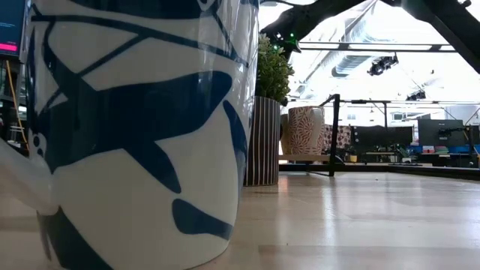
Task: Place coffee mugs
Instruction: Put the black mug on the shelf
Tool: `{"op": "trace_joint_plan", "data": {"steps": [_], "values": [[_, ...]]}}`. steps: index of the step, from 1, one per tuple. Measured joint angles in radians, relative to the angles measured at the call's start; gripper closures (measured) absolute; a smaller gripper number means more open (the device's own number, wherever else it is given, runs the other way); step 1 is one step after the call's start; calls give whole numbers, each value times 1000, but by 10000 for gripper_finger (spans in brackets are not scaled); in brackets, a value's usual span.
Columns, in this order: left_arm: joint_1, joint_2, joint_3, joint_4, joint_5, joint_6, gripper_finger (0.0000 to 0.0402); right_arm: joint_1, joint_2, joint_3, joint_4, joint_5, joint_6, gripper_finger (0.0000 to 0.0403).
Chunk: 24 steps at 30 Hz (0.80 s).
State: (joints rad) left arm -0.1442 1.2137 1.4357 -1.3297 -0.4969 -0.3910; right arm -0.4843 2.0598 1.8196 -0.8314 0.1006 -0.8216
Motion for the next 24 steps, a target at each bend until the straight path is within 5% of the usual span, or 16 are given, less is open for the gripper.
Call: {"op": "trace_joint_plan", "data": {"steps": [16, 24], "values": [[0, 1, 0, 0, 0, 0, 353, -7, 0, 150, -30, 56, -7, 334], [0, 1, 0, 0, 0, 0, 353, 0, 0, 293, -245, 21, 87, 334]]}}
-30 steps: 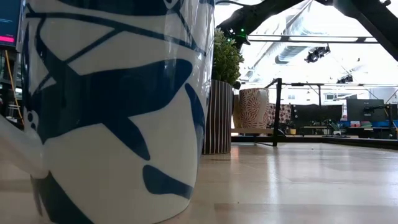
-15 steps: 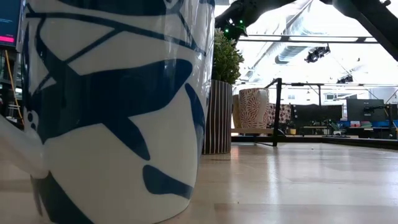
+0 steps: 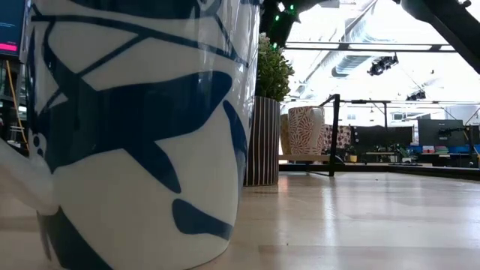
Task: Place coffee mugs
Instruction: Put the black mug on the shelf
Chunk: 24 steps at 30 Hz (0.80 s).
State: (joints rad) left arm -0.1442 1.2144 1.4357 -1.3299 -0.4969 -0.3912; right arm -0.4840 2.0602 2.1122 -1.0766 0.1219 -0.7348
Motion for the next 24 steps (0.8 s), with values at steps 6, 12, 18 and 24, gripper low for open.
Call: {"op": "trace_joint_plan", "data": {"steps": [6, 12, 18, 24], "values": [[0, 0, 0, 0, 0, 0, 353, 36, -2, 123, -224, -189, 139, 335], [0, 0, 0, 0, 0, 0, 353, 99, 1, 61, -211, -289, 179, 351], [0, 0, 0, -1, 0, 1, 353, 127, 3, -39, -170, -293, 183, 376], [0, 0, 0, -1, 0, 25, 353, 140, 3, -94, -89, -307, 210, 386]]}}
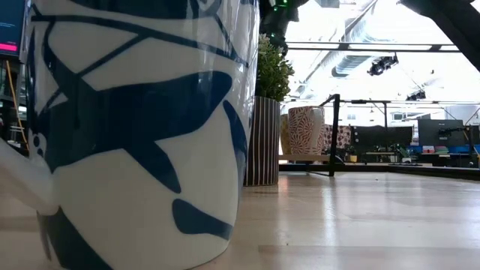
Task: Place coffee mugs
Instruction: Put the black mug on the shelf
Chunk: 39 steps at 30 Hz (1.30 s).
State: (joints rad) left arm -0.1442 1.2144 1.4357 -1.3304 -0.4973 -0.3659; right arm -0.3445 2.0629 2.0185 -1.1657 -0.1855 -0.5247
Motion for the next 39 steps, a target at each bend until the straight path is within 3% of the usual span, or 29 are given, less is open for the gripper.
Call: {"op": "trace_joint_plan", "data": {"steps": [12, 21, 39], "values": [[0, 0, 0, 0, 0, 11, 353, 5, 4, -21, 131, -2, 19, 386], [0, 0, 0, 0, 0, 11, 353, 11, 41, -22, 129, -6, 17, 386], [0, 0, 0, 0, 0, 1, 353, -20, 71, -21, 109, 106, 29, 386]]}}
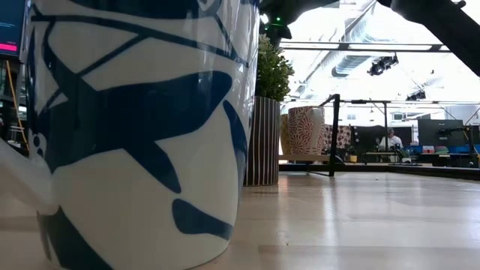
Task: Place coffee mugs
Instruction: Put the black mug on the shelf
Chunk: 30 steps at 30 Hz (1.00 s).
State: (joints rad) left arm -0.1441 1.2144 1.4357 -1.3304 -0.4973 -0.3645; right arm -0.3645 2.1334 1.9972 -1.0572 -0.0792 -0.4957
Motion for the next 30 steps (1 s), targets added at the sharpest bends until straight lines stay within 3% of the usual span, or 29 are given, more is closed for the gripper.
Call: {"op": "trace_joint_plan", "data": {"steps": [30], "values": [[0, 0, 0, 0, 0, -13, 353, -98, -1, 0, 1, 27, 1, 386]]}}
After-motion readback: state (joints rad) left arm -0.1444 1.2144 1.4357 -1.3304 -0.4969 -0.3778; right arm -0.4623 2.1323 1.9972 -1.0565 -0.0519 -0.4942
